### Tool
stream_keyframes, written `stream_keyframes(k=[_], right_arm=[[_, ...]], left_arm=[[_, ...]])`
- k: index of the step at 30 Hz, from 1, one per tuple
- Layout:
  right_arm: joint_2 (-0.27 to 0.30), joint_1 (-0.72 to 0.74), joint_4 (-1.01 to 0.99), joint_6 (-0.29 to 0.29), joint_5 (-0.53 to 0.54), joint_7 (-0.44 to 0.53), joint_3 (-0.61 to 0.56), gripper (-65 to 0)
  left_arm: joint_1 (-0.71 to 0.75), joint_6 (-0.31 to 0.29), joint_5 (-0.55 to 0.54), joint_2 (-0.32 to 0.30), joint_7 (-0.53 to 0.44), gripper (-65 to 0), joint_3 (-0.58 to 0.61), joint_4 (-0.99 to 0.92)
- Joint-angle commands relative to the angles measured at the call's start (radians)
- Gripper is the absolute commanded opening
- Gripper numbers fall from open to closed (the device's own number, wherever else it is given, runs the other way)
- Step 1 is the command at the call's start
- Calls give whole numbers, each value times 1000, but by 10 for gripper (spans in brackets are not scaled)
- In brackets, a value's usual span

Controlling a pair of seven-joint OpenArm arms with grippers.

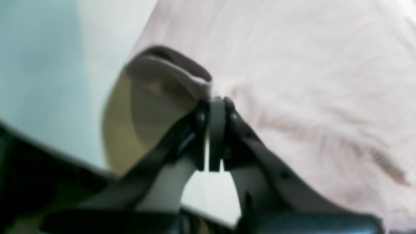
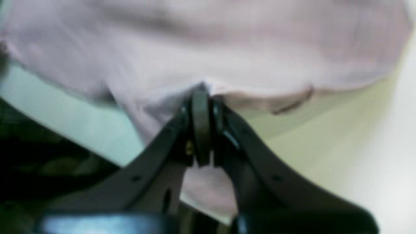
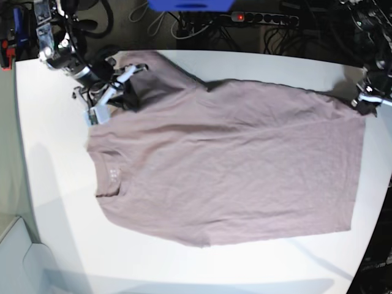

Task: Layout the t-shirt on the table in an organized manner, then fold the t-shirt properly
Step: 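Lift the shirt with both grippers and swing it toward the robot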

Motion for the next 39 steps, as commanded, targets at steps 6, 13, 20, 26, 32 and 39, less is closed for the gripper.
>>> stream_keyframes(k=[6,13,20,26,32,39], right_arm=[[27,98,15,6,8,4,3,-650],[20,256,14,6,6,-1,5,-650],[19,405,12,6,8,5,63,-650],[-3,527,18,6,9,5,187,-650],[-9,642,15,6,9,33,213,-650],[-61,721,15,6,9,140,273,-650]], left_arm=[[-82,-5,-13,-45,-17,-649,-6,177],[-240,4,-12,-94,-17,-649,-6,185],[-406,1,-3,-147,-27,-649,56,130],[-580,4,-3,-193,-30,-649,165,98],[-747,5,-1,-220,-28,-649,297,98],[-863,5,-1,-223,-30,-649,372,104]])
